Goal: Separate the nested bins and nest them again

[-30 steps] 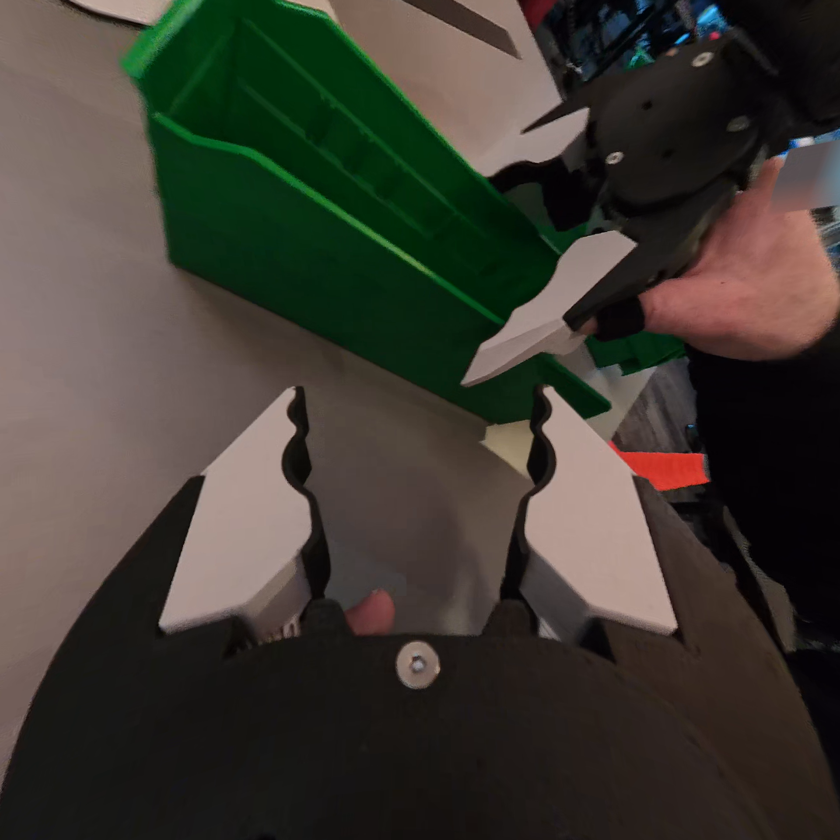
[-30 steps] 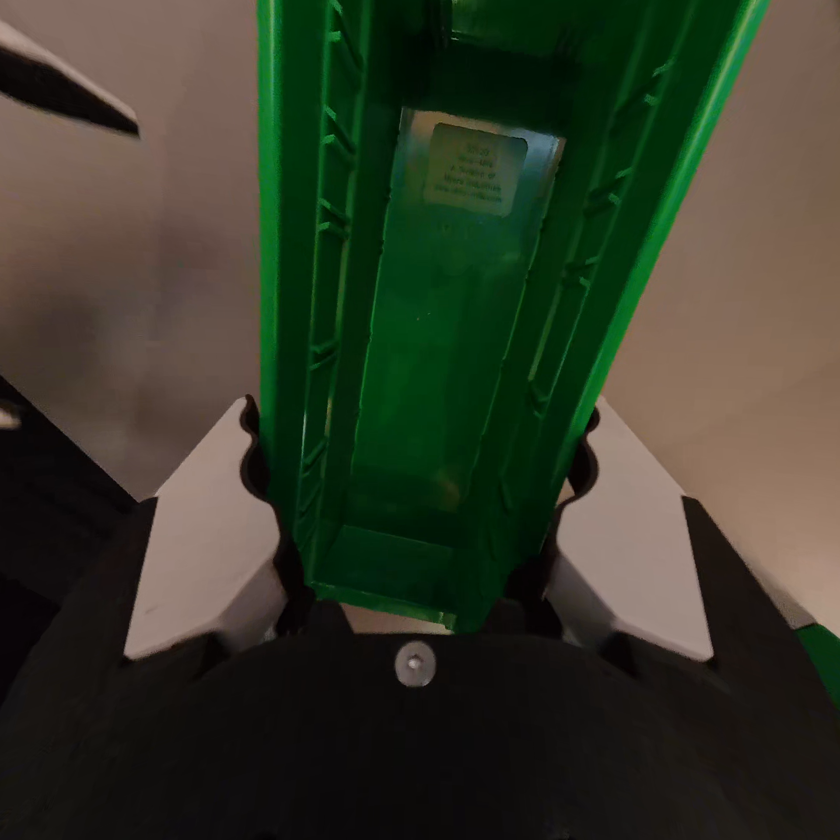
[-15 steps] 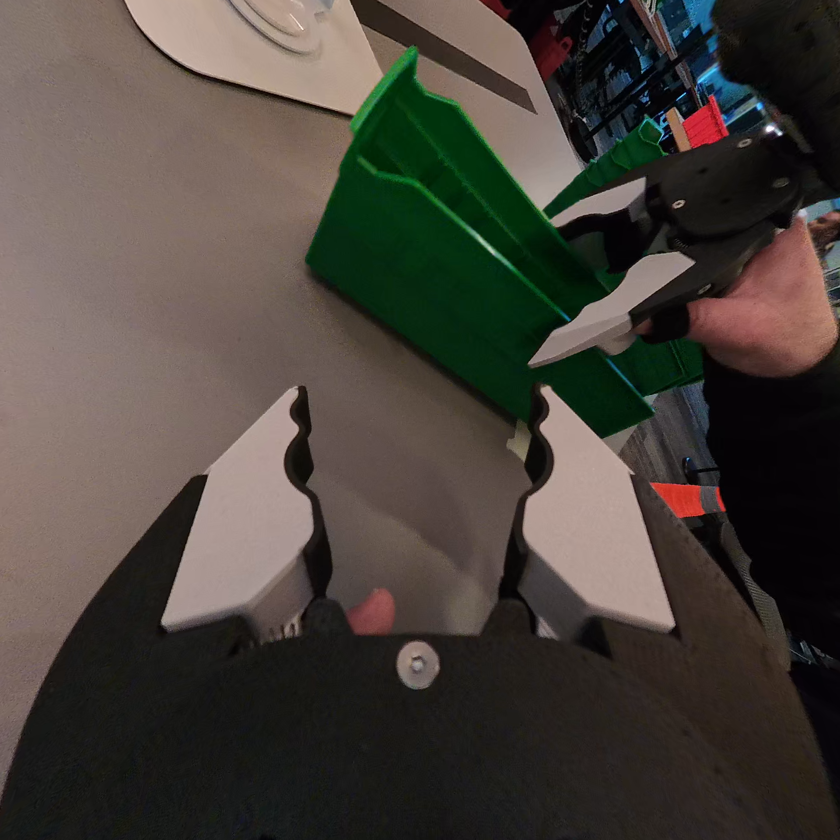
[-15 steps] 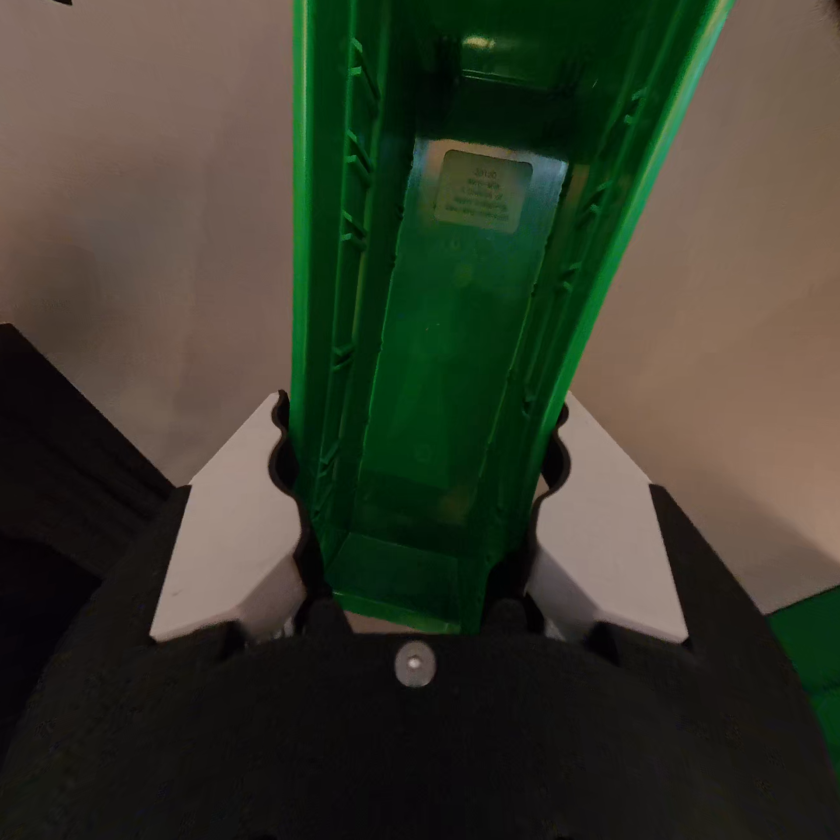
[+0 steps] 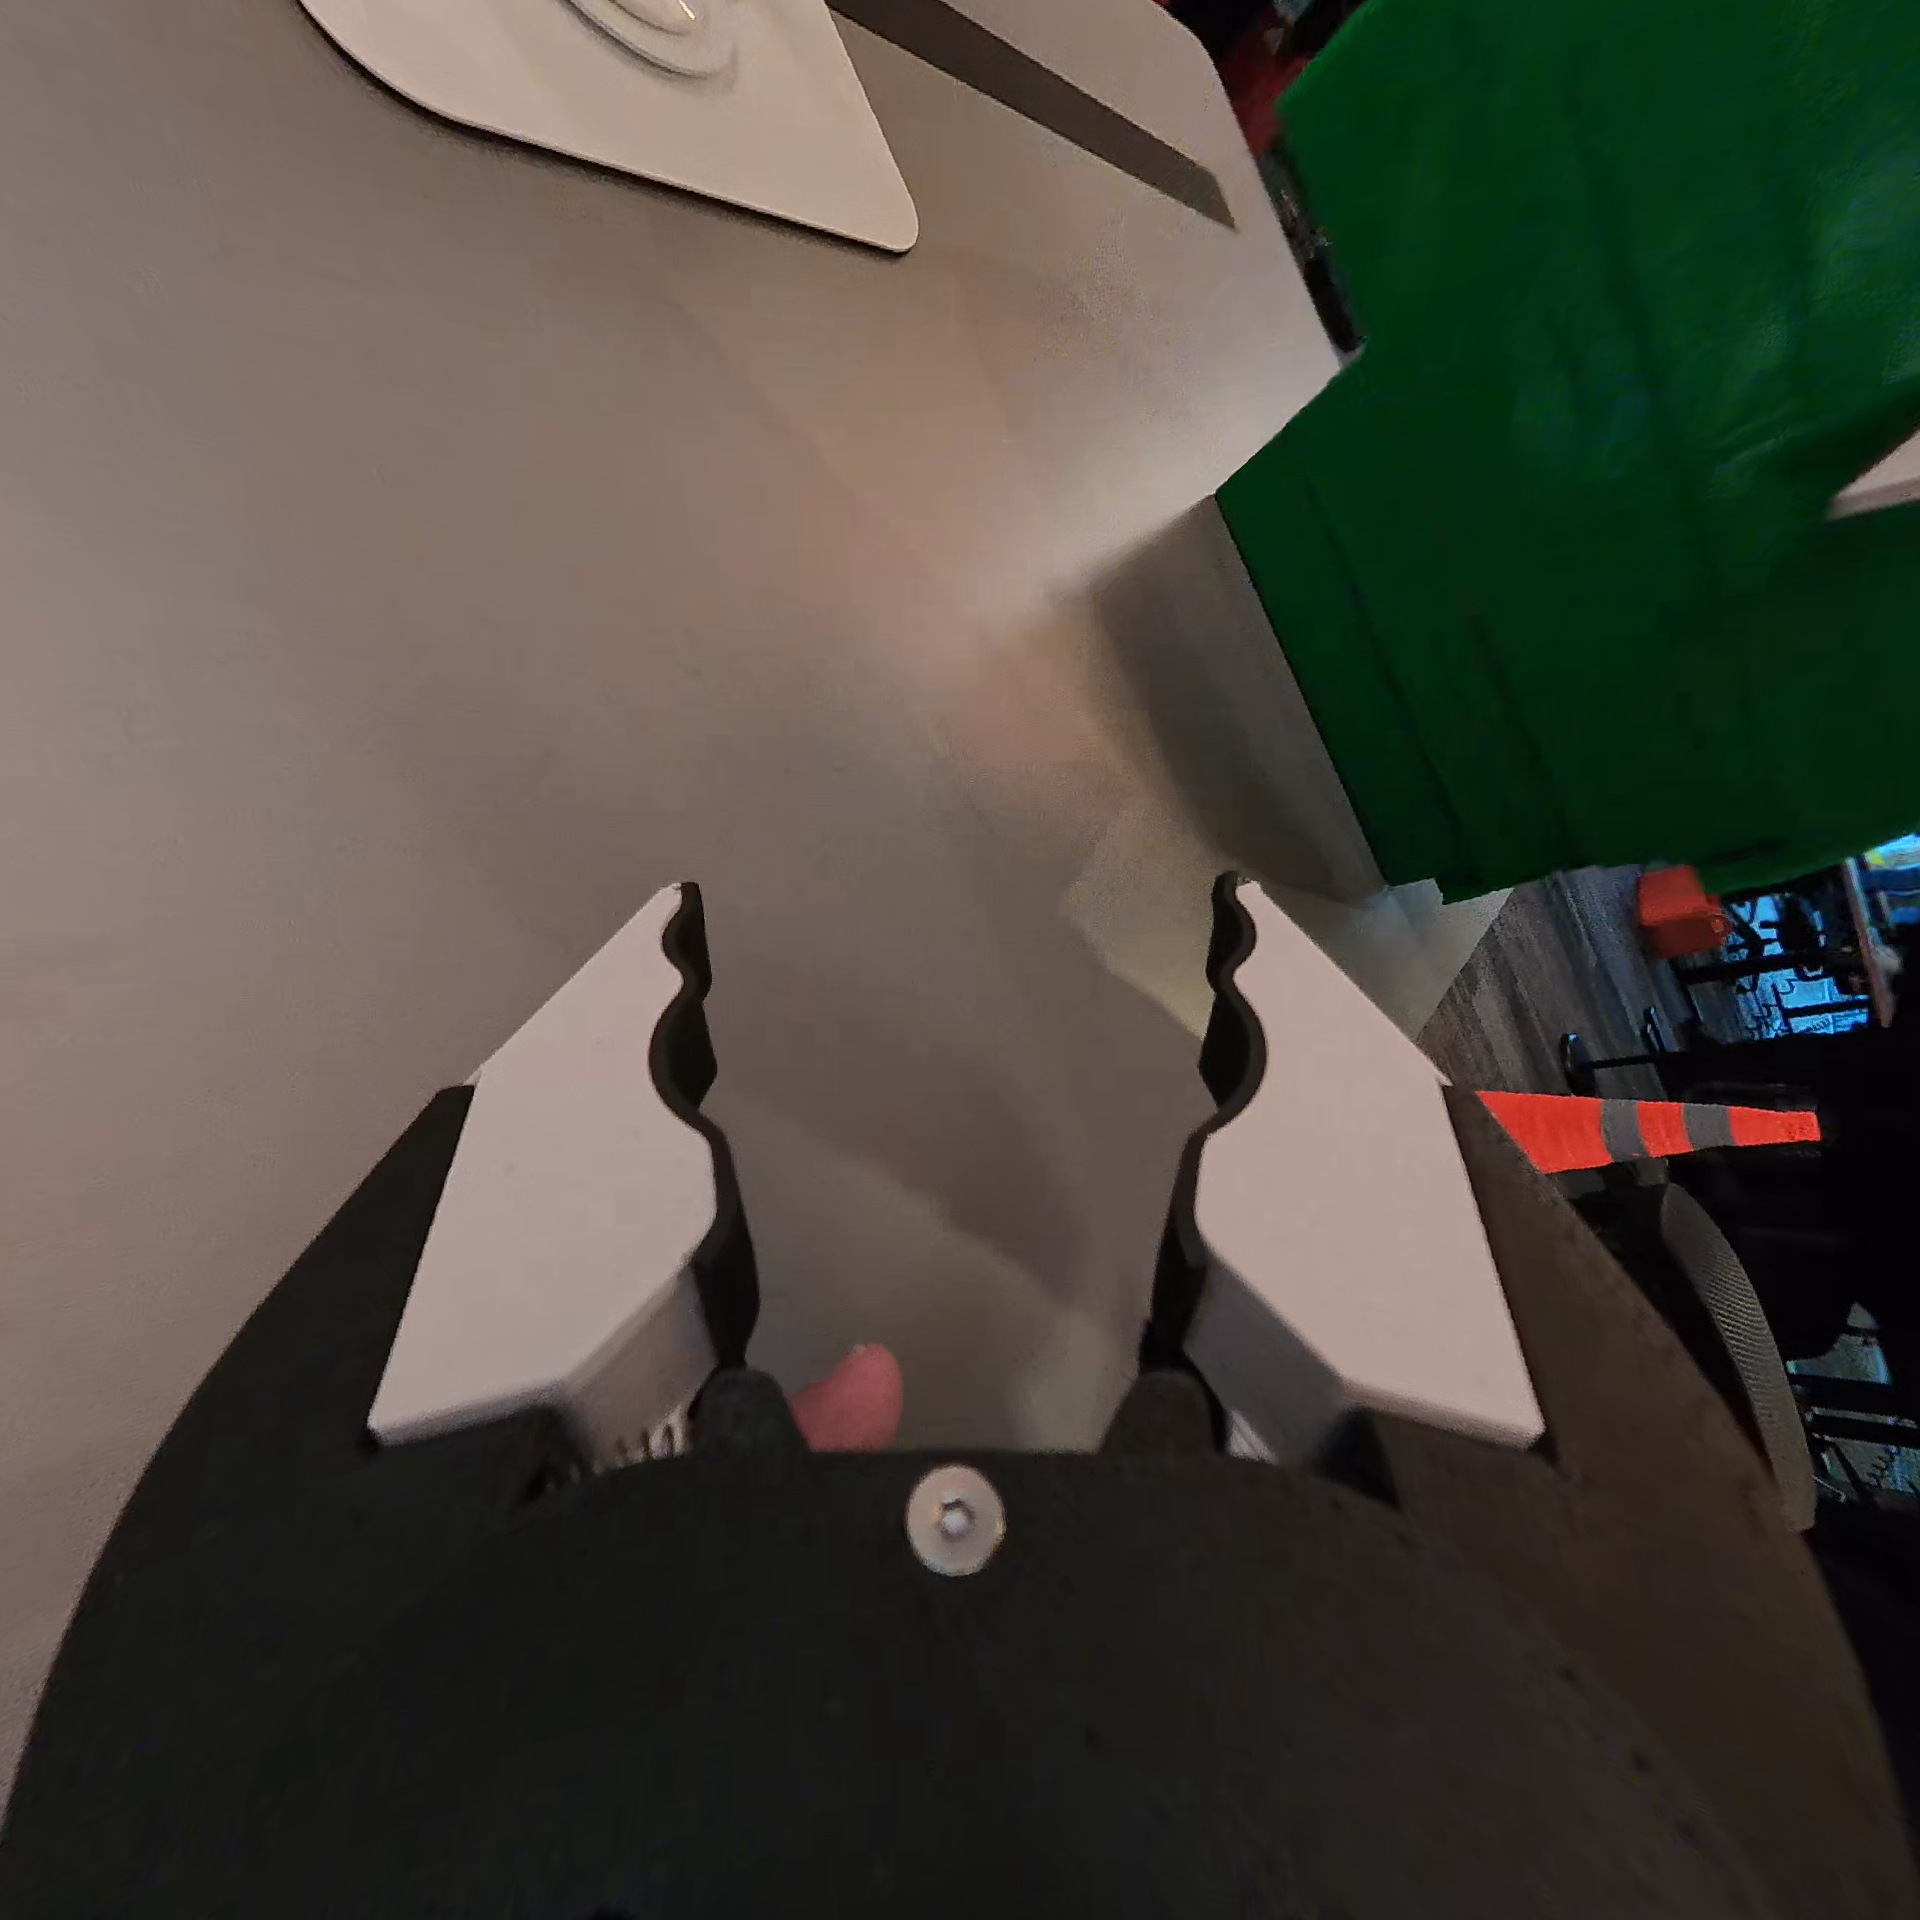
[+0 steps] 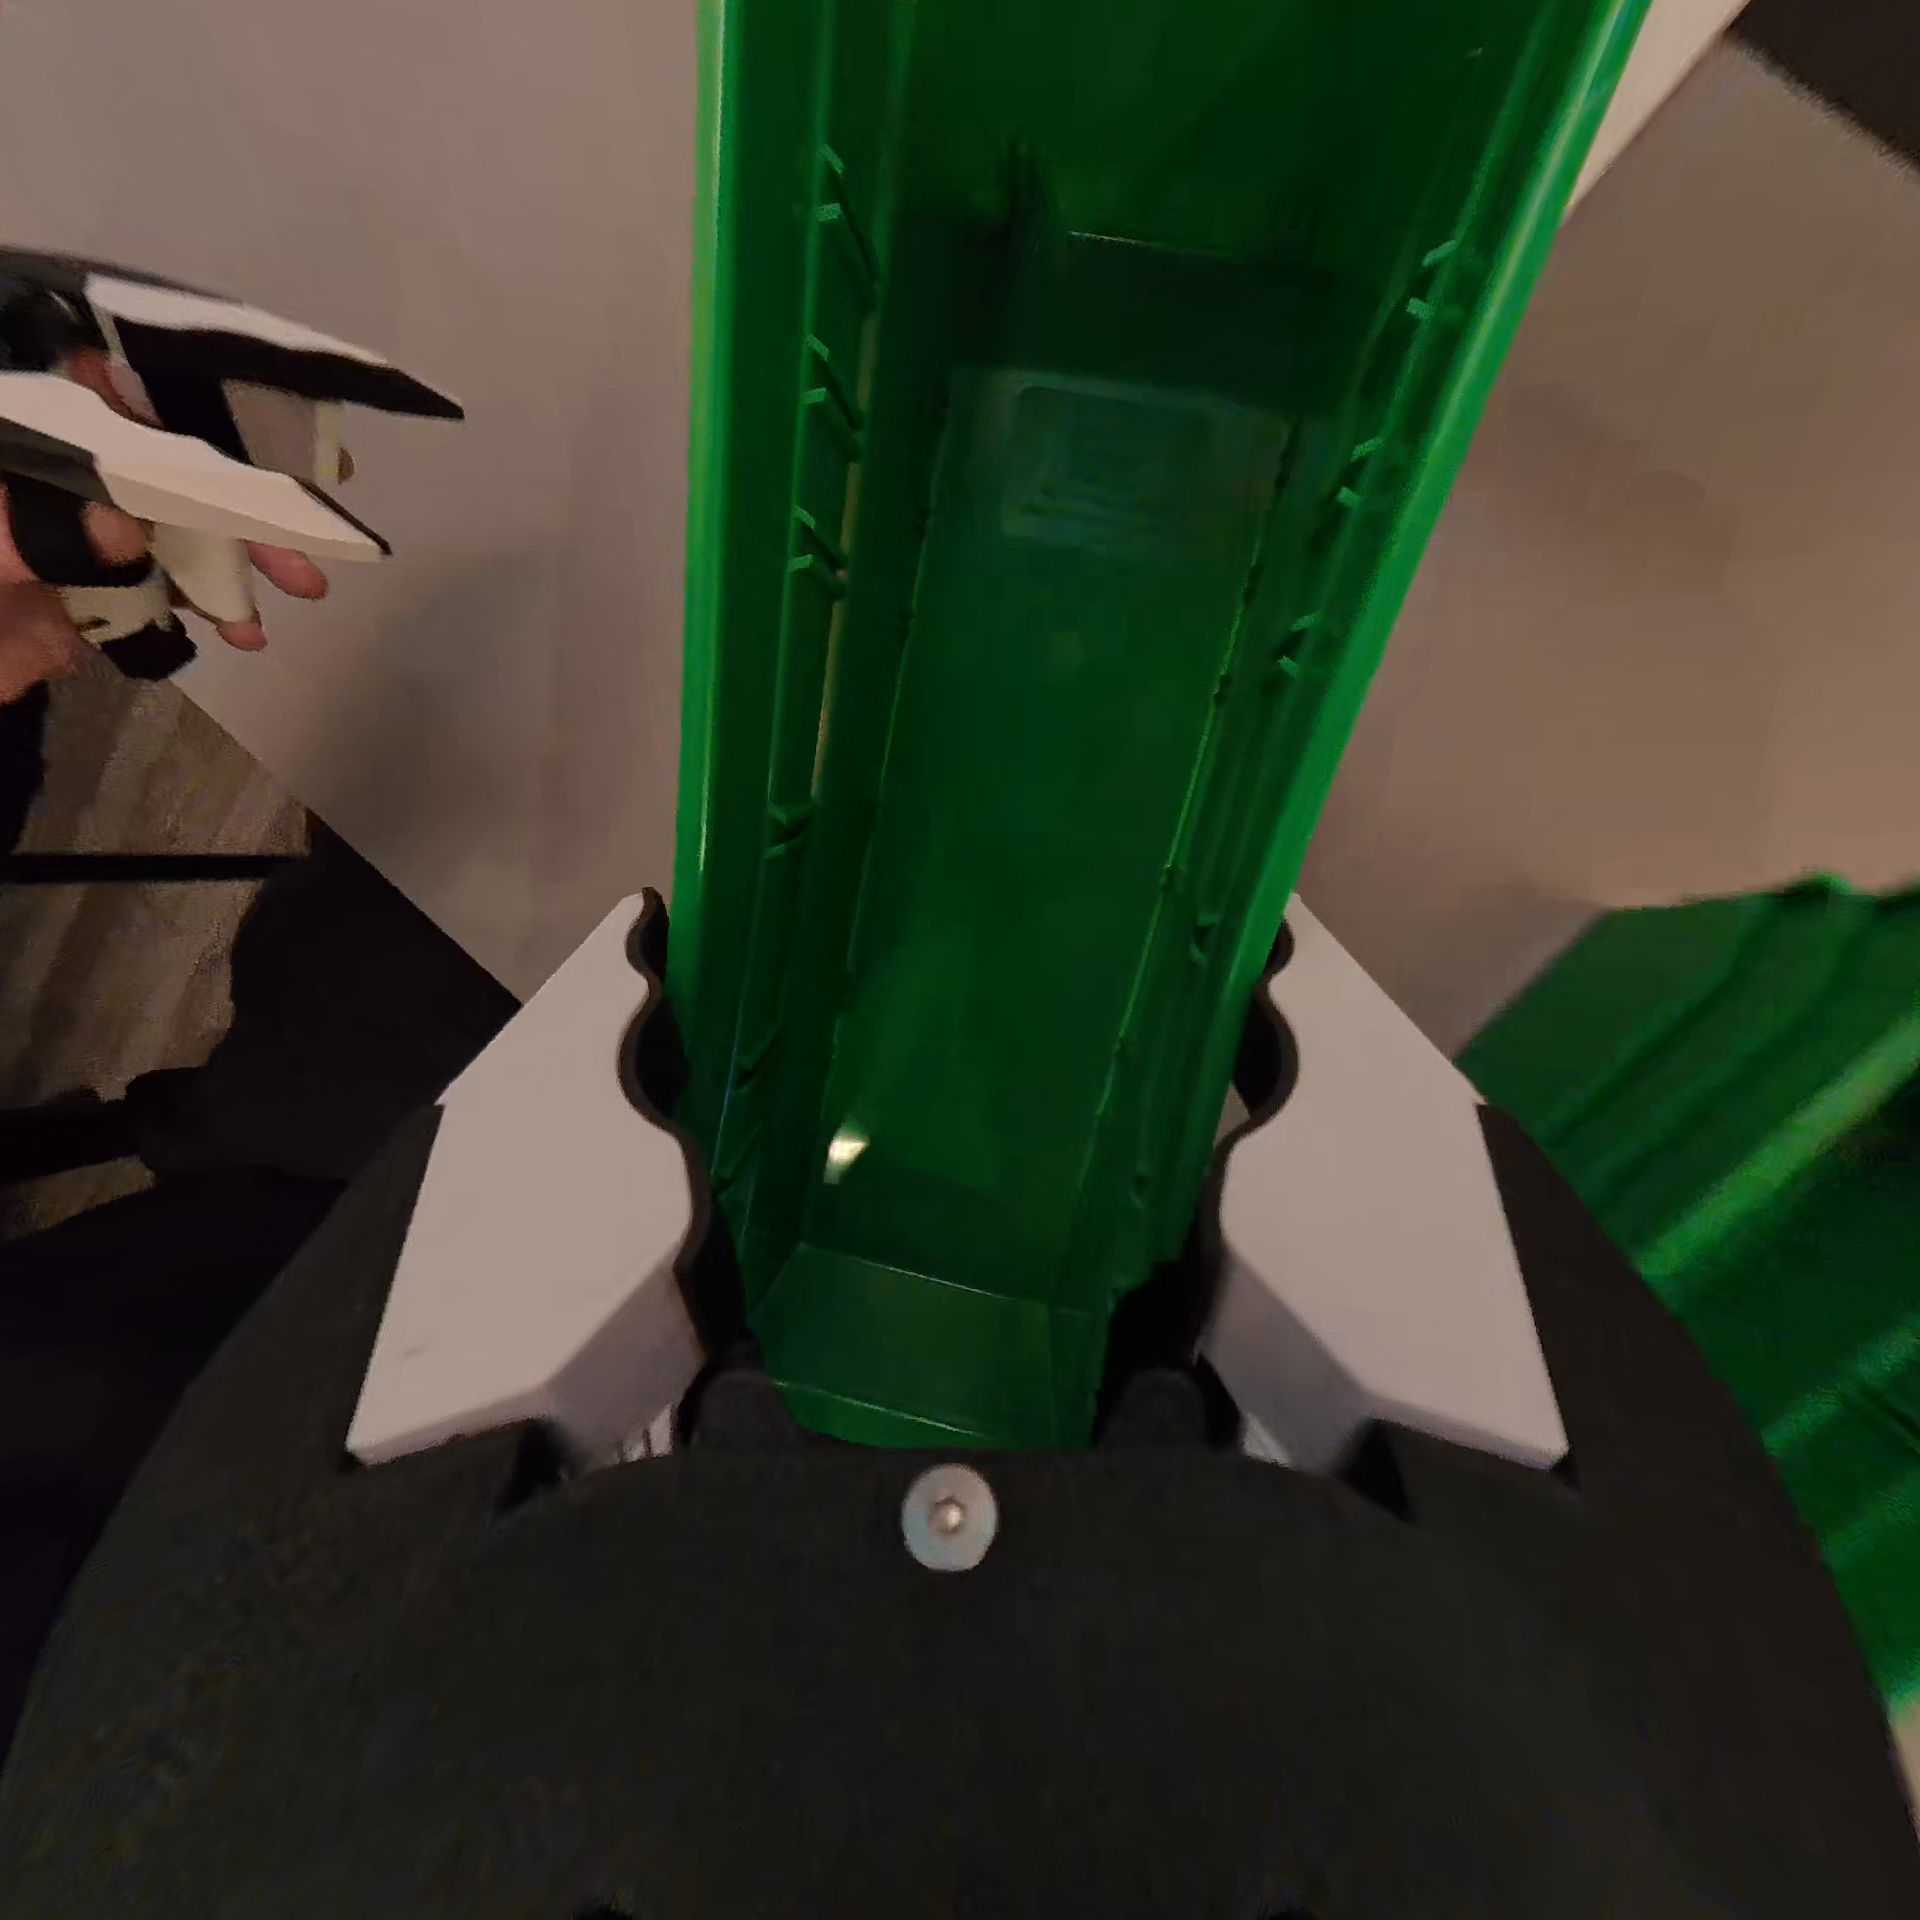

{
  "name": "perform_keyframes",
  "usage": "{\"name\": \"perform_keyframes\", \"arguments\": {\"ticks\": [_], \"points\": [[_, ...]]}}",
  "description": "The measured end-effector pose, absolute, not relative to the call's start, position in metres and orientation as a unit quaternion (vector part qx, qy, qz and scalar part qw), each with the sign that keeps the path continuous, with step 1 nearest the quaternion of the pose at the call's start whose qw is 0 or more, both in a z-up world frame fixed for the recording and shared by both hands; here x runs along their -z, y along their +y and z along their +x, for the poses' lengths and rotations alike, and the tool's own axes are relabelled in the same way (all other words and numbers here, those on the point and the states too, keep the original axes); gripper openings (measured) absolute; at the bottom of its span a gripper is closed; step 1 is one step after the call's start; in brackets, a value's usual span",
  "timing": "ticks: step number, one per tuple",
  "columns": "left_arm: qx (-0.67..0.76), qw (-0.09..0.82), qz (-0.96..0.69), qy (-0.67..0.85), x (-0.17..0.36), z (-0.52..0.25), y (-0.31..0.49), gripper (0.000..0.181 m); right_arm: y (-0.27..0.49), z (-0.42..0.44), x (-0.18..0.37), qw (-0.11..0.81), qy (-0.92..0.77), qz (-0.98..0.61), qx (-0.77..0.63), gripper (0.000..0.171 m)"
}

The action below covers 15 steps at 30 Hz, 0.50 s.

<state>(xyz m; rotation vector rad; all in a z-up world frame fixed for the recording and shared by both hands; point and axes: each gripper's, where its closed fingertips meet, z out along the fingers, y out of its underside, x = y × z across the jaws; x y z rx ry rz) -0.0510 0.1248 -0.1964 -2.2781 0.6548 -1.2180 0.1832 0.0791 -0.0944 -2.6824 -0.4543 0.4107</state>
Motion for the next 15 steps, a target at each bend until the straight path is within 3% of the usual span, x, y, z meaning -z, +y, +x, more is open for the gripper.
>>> {"name": "perform_keyframes", "arguments": {"ticks": [7, 15], "points": [[0.446, 0.237, -0.83, 0.239, 0.196, -0.051, 0.125, 0.095, 0.046, 0.278, 0.024, 0.233, -0.084, -0.964, -0.093, 0.11], [0.444, 0.233, -0.83, 0.244, 0.198, -0.047, 0.123, 0.095, 0.011, 0.352, 0.049, 0.207, -0.007, -0.977, -0.058, 0.108]]}}
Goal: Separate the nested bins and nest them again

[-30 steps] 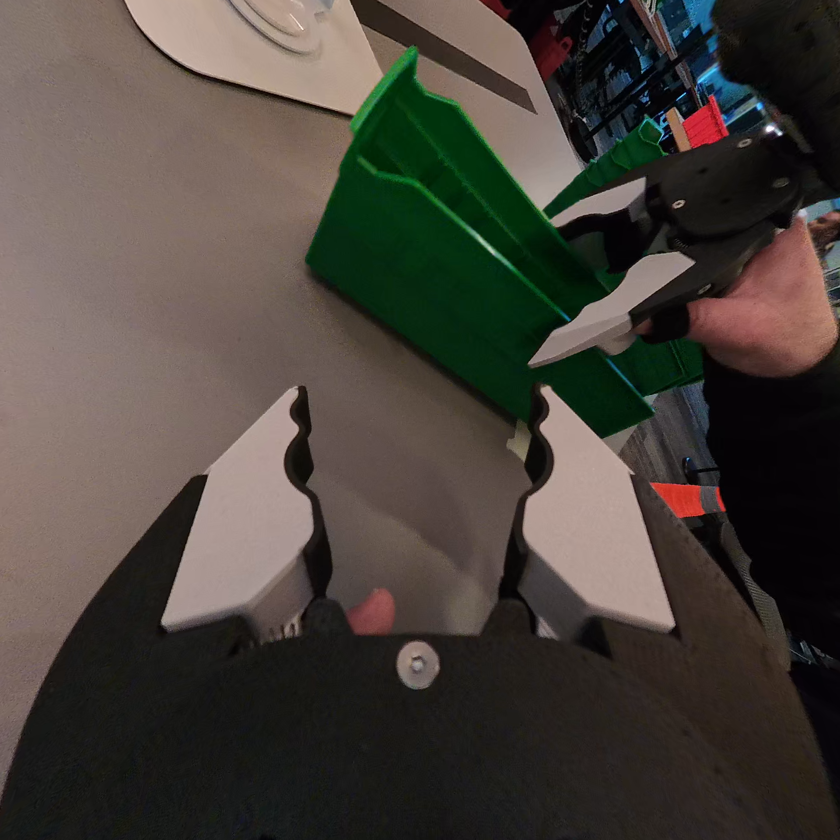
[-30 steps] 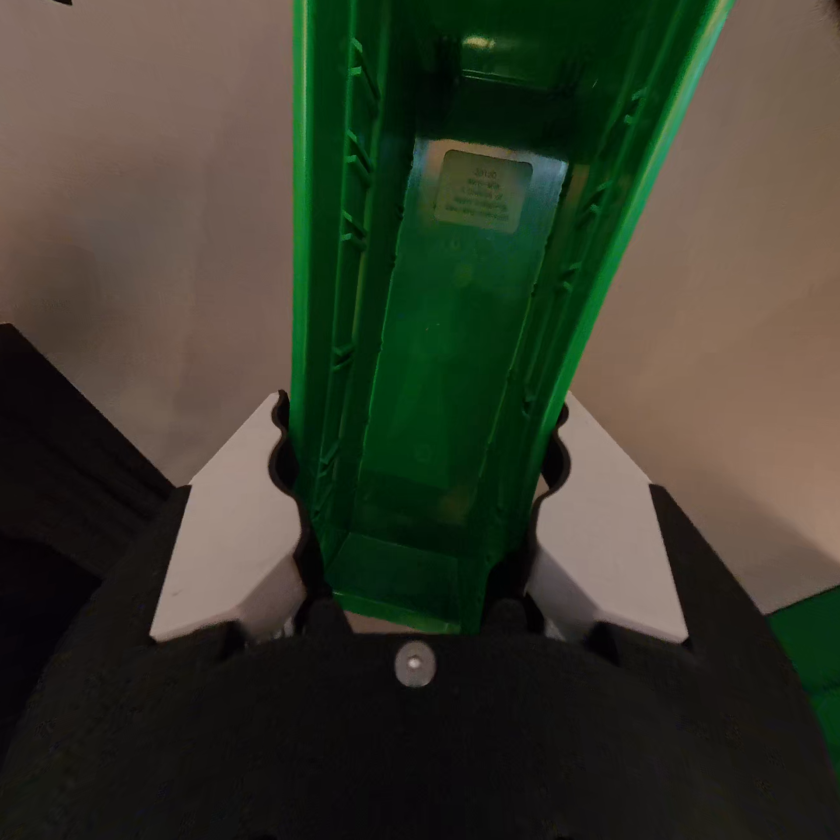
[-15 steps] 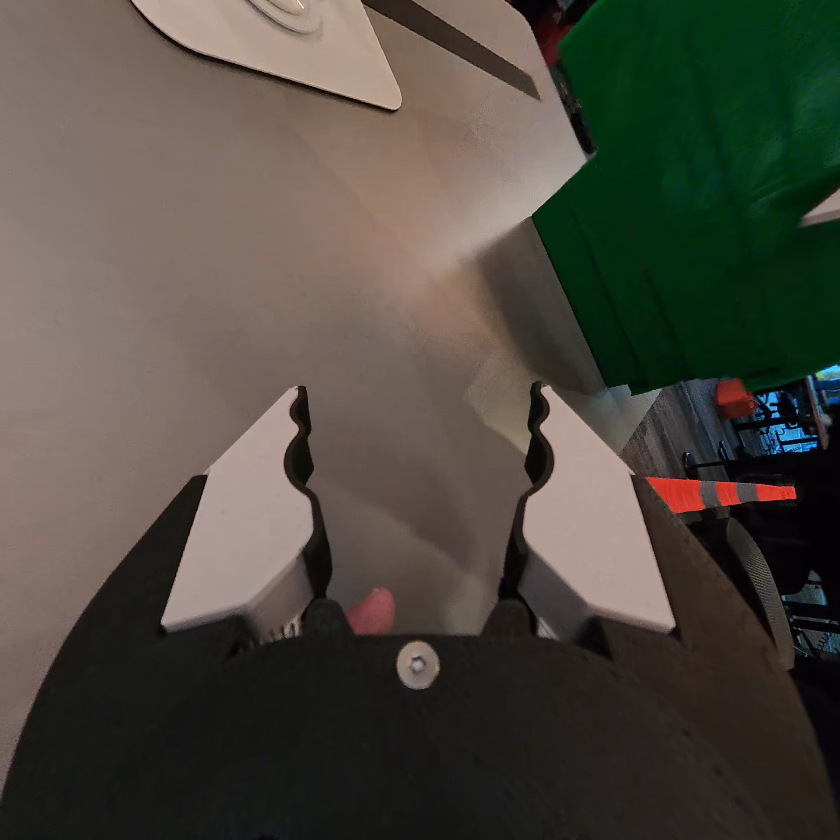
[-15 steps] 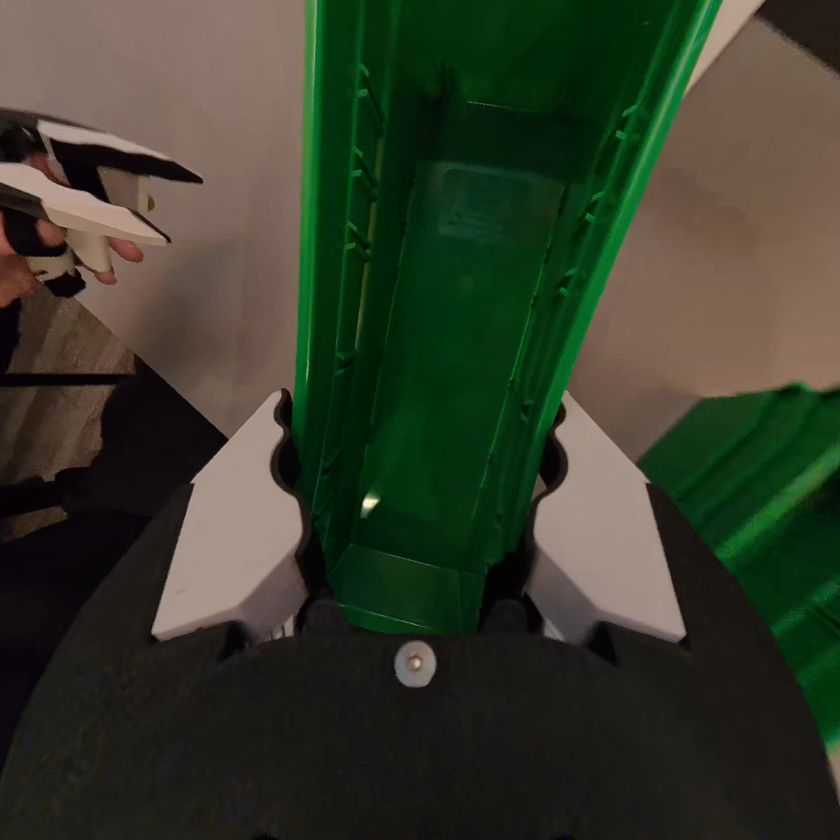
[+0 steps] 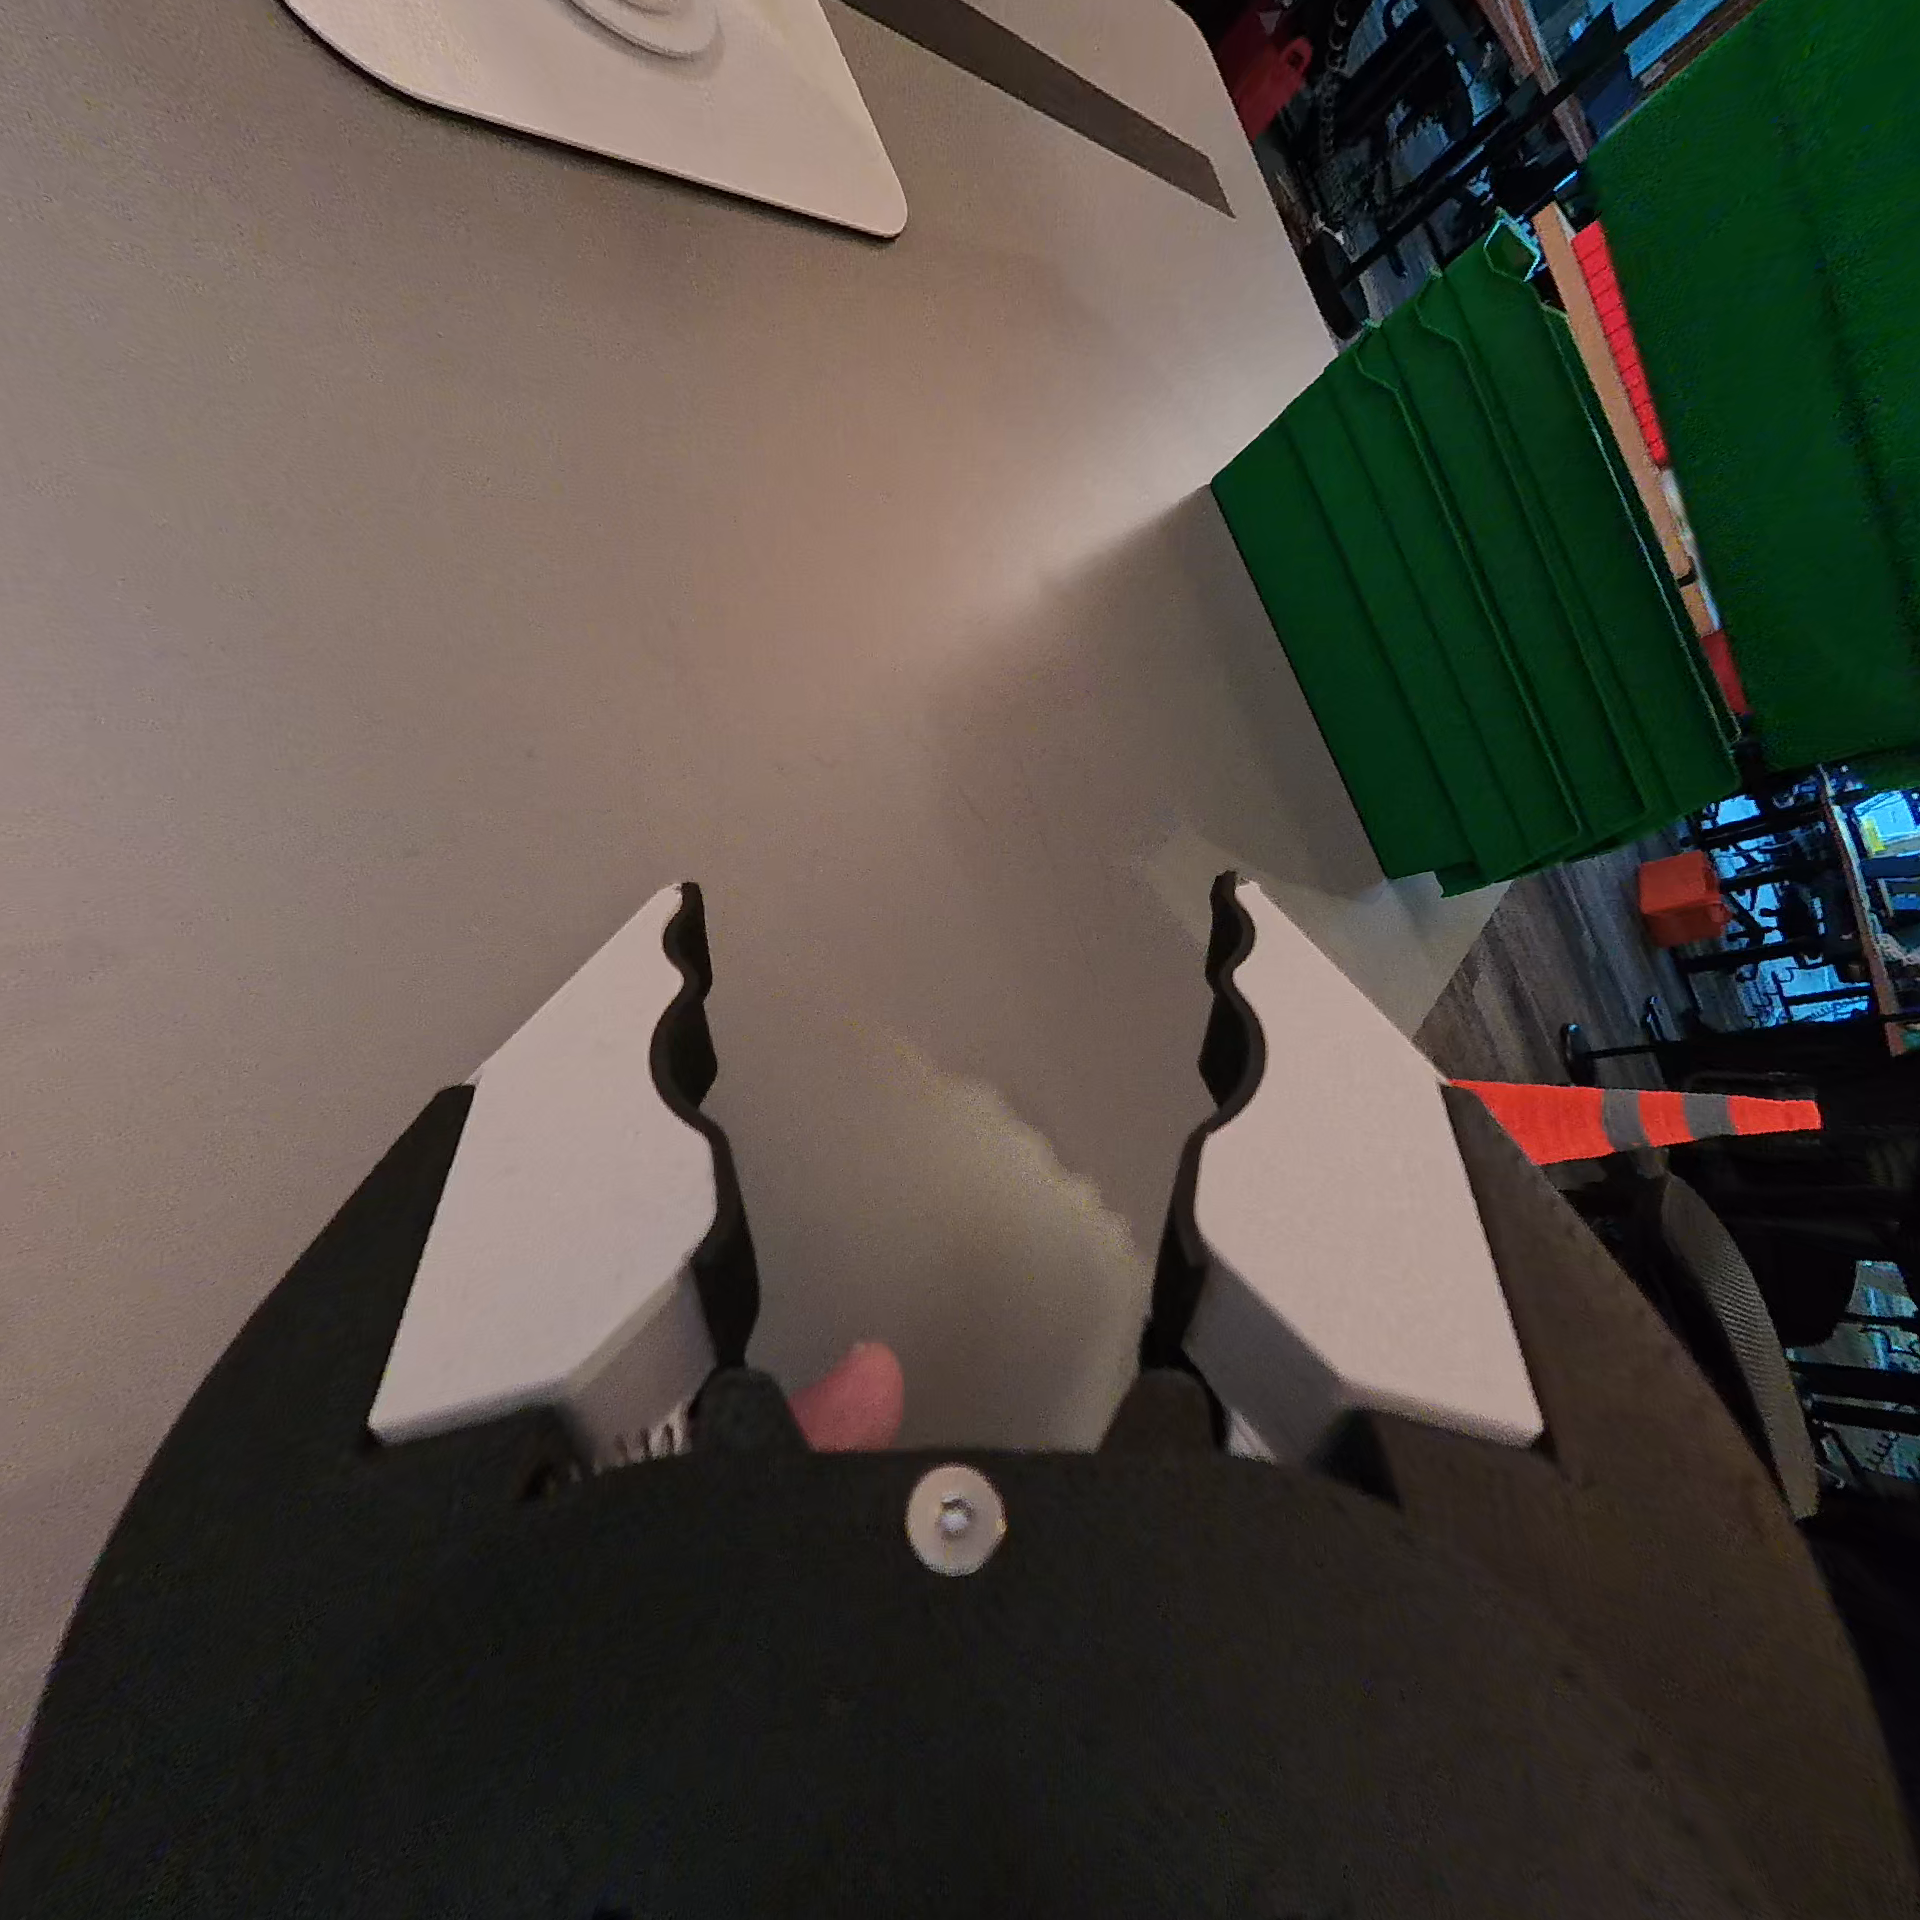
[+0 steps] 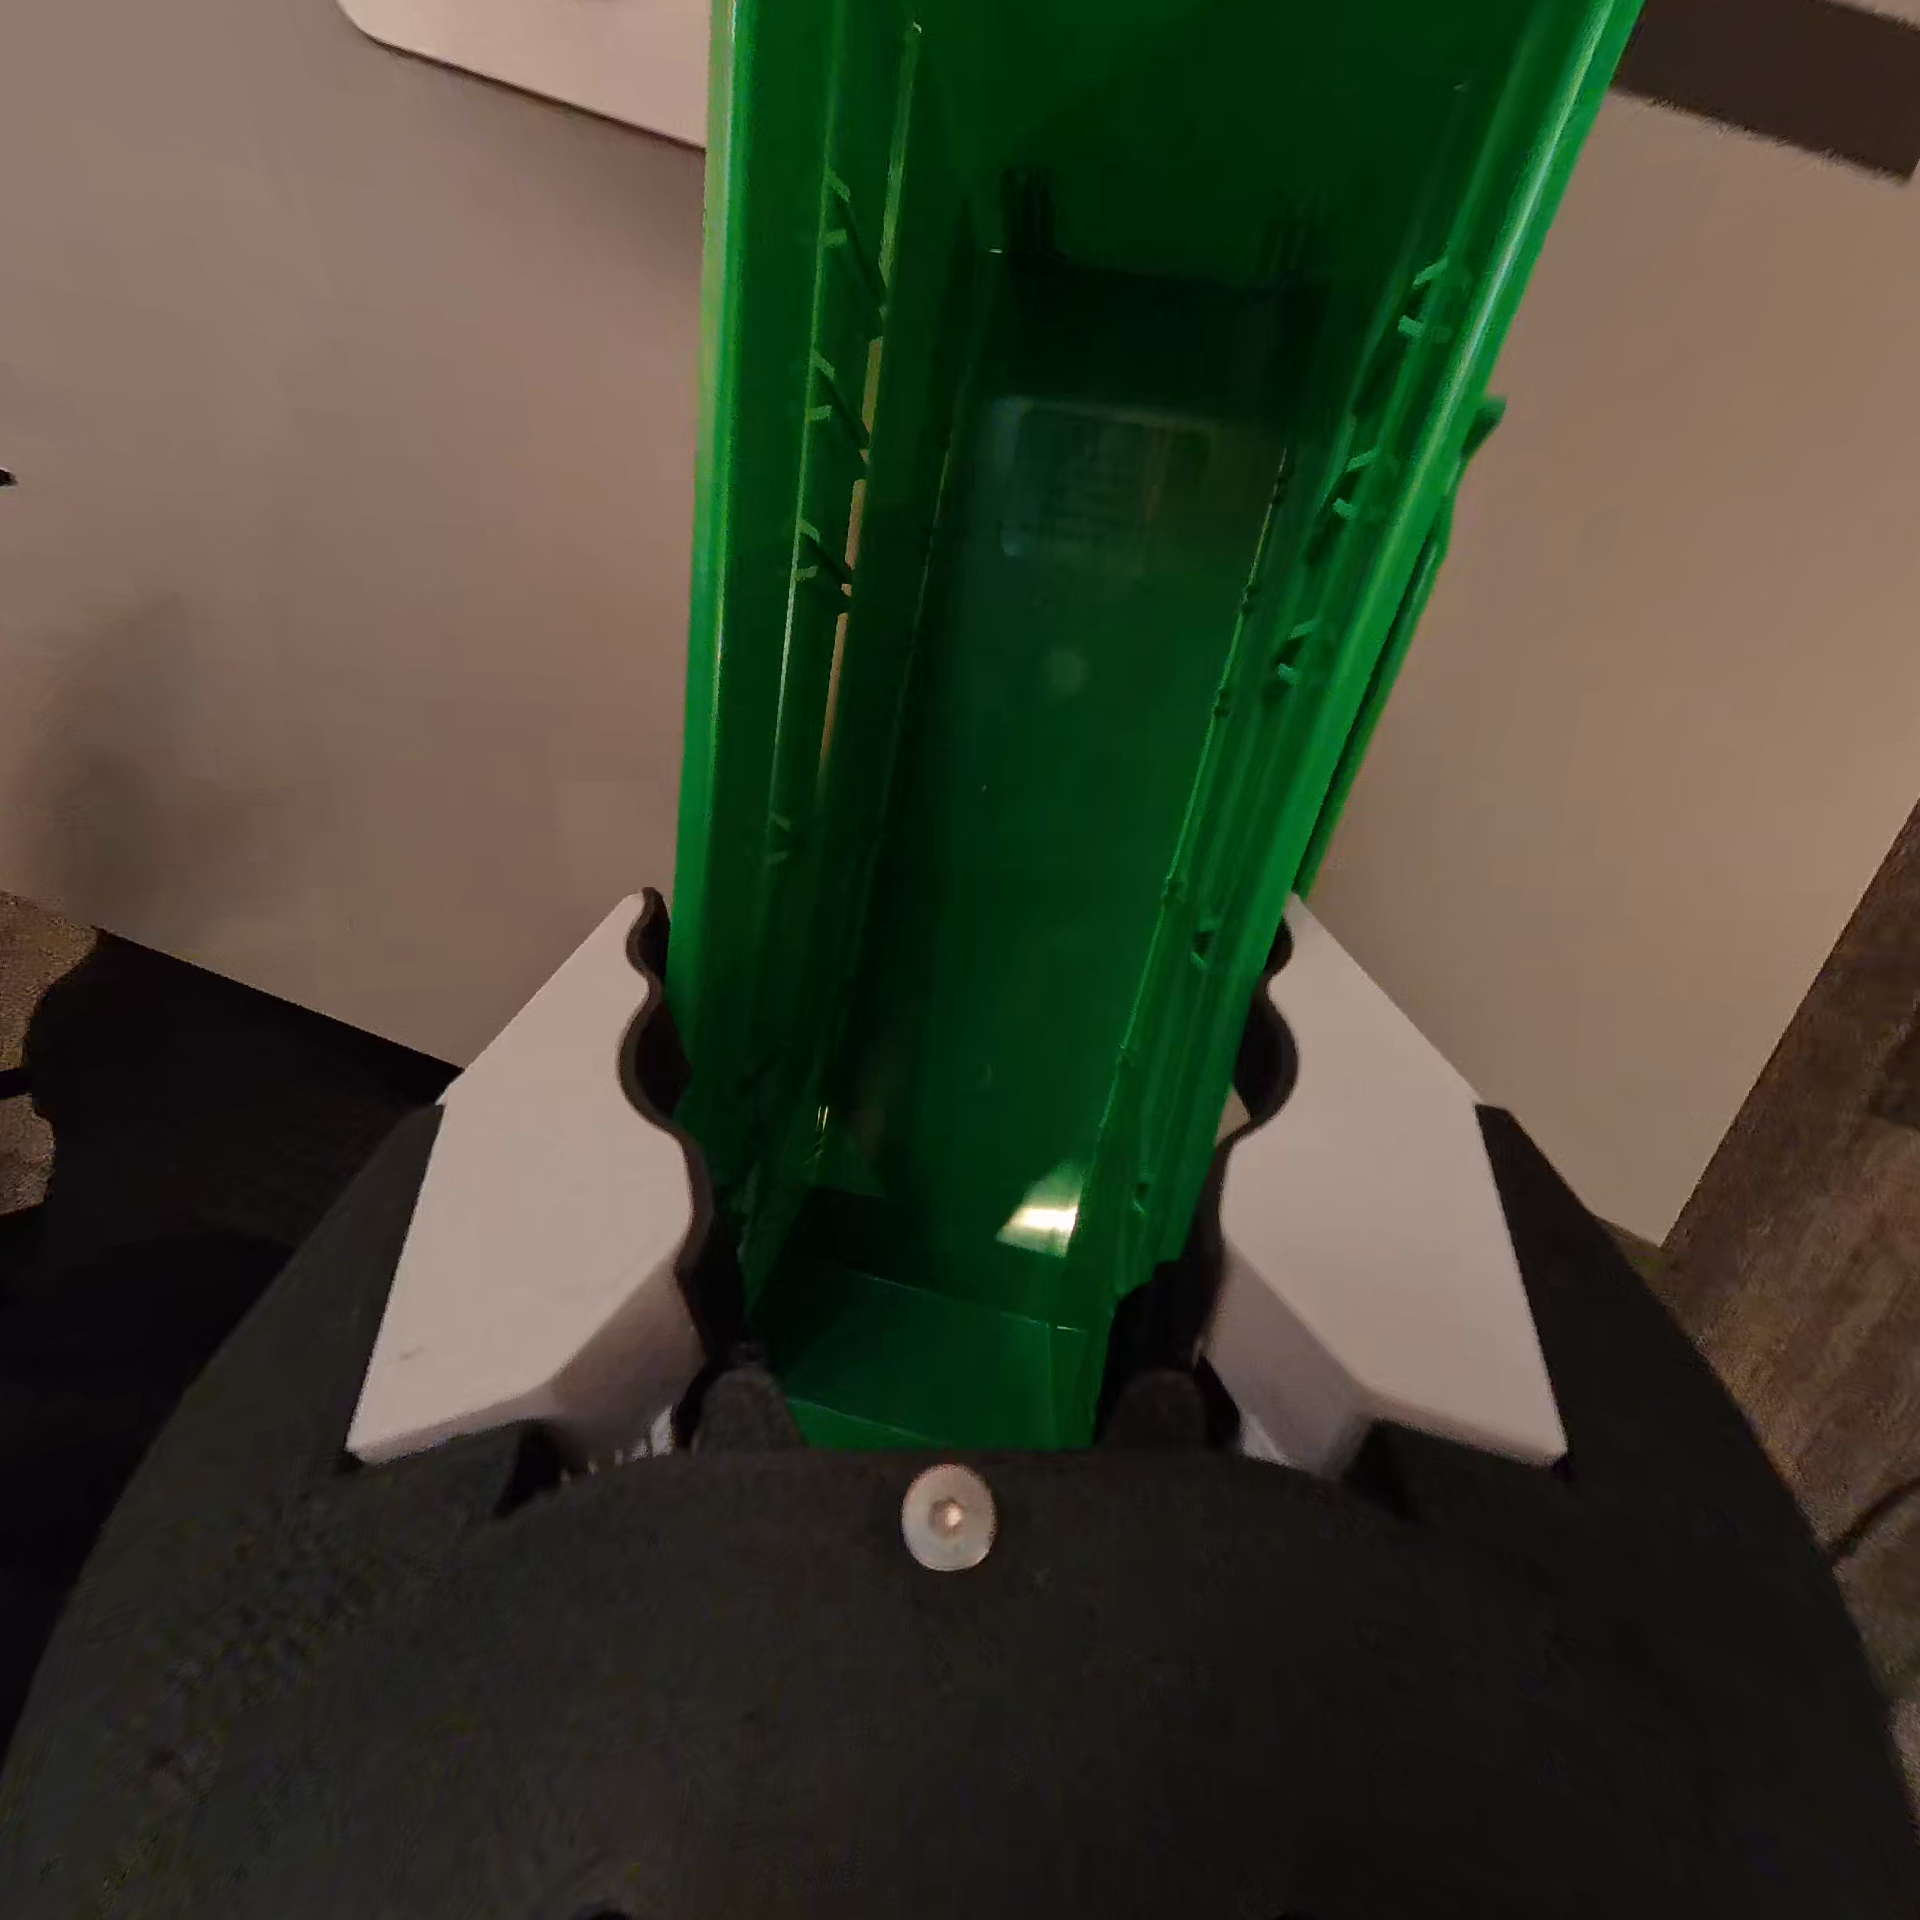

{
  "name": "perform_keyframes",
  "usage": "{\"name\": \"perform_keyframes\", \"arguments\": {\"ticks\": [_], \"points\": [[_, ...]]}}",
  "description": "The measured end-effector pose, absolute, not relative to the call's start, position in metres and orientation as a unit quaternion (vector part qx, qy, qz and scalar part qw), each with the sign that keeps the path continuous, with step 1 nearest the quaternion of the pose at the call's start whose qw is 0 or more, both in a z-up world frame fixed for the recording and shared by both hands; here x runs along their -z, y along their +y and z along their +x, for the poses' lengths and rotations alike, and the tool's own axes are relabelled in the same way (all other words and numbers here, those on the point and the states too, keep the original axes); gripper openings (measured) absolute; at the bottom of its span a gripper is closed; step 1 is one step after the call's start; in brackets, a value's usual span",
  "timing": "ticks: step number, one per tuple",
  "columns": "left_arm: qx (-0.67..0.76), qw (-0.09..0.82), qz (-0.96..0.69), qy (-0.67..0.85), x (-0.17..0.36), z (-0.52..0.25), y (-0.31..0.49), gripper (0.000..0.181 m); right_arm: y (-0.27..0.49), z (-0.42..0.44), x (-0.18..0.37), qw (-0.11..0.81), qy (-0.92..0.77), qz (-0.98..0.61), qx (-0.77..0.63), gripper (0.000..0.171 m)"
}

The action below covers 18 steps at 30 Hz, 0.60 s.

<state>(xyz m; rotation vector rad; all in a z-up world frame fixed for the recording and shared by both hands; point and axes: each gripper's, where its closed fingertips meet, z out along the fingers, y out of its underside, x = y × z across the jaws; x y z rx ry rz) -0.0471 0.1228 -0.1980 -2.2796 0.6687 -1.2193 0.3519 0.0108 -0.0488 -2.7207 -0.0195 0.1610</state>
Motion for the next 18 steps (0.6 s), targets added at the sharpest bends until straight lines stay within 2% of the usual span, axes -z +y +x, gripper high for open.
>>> {"name": "perform_keyframes", "arguments": {"ticks": [4, 12, 18], "points": [[0.442, 0.232, -0.831, 0.245, 0.2, -0.046, 0.122, 0.095, 0.009, 0.358, 0.073, 0.195, 0.024, -0.976, -0.095, 0.111], [0.441, 0.232, -0.833, 0.241, 0.201, -0.048, 0.123, 0.094, 0.007, 0.375, 0.073, 0.209, 0.053, -0.967, -0.134, 0.109], [0.442, 0.225, -0.833, 0.245, 0.206, -0.045, 0.121, 0.094, 0.006, 0.392, 0.095, 0.208, 0.081, -0.966, -0.132, 0.113]]}}
